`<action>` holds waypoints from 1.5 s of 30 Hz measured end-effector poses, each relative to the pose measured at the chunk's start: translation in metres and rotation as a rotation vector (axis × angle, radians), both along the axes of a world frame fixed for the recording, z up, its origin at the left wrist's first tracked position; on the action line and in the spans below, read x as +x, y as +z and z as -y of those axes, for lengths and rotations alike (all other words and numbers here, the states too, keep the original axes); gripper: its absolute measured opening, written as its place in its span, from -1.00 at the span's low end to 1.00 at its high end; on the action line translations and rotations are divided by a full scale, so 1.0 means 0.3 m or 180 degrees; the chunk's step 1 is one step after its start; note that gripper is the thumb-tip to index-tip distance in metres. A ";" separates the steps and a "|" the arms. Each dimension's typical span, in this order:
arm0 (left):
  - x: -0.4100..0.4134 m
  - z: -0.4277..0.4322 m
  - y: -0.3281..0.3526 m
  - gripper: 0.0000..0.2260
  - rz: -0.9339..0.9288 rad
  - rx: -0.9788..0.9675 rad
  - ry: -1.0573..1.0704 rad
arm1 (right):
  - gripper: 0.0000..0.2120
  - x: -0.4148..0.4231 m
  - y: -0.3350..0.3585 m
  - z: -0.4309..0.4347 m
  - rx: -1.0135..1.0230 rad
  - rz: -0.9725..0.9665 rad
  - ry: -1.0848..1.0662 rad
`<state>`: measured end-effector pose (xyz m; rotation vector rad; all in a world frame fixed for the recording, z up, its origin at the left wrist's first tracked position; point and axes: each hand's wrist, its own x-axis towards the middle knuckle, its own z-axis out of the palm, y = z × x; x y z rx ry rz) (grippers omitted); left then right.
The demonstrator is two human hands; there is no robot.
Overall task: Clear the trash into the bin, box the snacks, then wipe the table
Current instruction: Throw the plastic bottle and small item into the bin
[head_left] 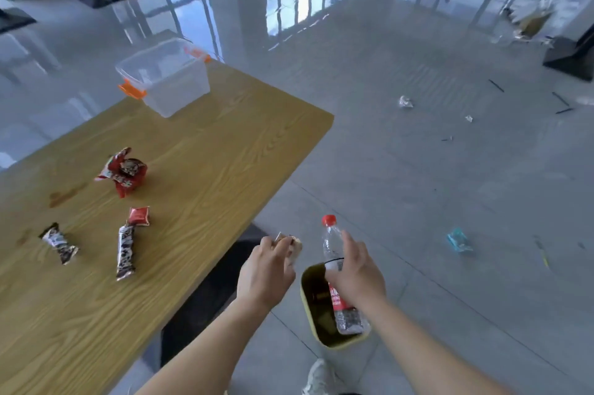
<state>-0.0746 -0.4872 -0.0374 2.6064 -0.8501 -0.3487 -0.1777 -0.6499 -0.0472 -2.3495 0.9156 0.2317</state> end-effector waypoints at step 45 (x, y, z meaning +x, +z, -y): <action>-0.097 0.484 -1.634 -0.68 -0.0309 0.1225 -0.1195 | -0.43 -0.125 -1.628 0.245 0.0202 -0.0939 -0.0525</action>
